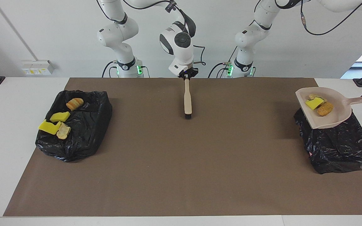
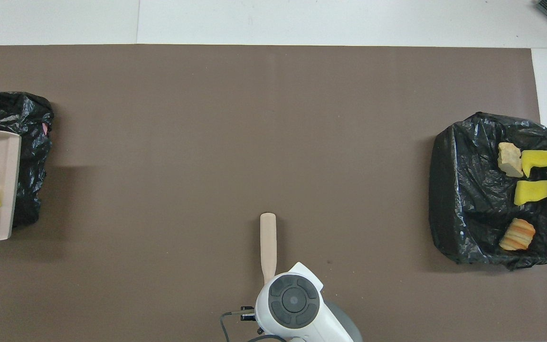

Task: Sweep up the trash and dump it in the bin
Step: 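Tip the dustpan into the bin with the left gripper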

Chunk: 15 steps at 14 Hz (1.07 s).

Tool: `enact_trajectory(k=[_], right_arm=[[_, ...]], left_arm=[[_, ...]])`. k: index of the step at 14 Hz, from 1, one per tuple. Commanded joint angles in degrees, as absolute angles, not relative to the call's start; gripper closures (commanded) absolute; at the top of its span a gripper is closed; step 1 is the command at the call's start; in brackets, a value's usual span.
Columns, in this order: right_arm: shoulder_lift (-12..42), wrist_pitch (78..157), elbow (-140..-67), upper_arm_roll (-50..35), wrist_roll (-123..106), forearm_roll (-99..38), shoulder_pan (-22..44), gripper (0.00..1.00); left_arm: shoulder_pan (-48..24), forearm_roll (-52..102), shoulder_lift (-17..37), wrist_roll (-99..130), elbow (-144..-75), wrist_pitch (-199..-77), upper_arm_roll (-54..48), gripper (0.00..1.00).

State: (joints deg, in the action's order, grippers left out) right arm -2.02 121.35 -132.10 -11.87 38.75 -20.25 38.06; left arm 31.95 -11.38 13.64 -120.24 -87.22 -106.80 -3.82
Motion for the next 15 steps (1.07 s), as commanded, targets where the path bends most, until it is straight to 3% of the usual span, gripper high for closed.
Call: enact_trajectory(k=[1,7,10,11,13,15], right_arm=[[-2.6,124.2,-133.5,-11.7,37.3,-20.4,38.3,1.0],[-2.4,128.7,-135.3,-11.7,37.1,-18.7,38.5,1.0],[-2.0,128.5,-135.0,-11.7,37.3,-18.7,38.4,1.0],[-1.8,128.2,-134.7,-11.7,36.7,-18.7,38.1,0.86],[-0.9,127.7,-133.2,-11.6,36.2,-18.5,37.8,0.0],[-0.3,127.3,-131.1,-11.3,34.6,-18.5,37.0,0.0]], left_arm=[[31.0,-17.6,19.6,-117.9,-77.5,-106.4,-3.8,1.0],[25.7,-38.1,19.3,-102.4,-78.0,-109.0,-4.0,1.0],[23.3,-48.3,15.8,-95.0,-84.2,-109.4,-4.0,1.0],[22.9,-49.6,14.3,-92.4,-87.1,-109.5,-4.0,1.0],[21.4,-58.6,12.0,-89.9,-90.2,-109.8,-4.1,1.0],[20.5,-62.4,11.1,-89.7,-90.7,-109.2,-4.0,1.0]])
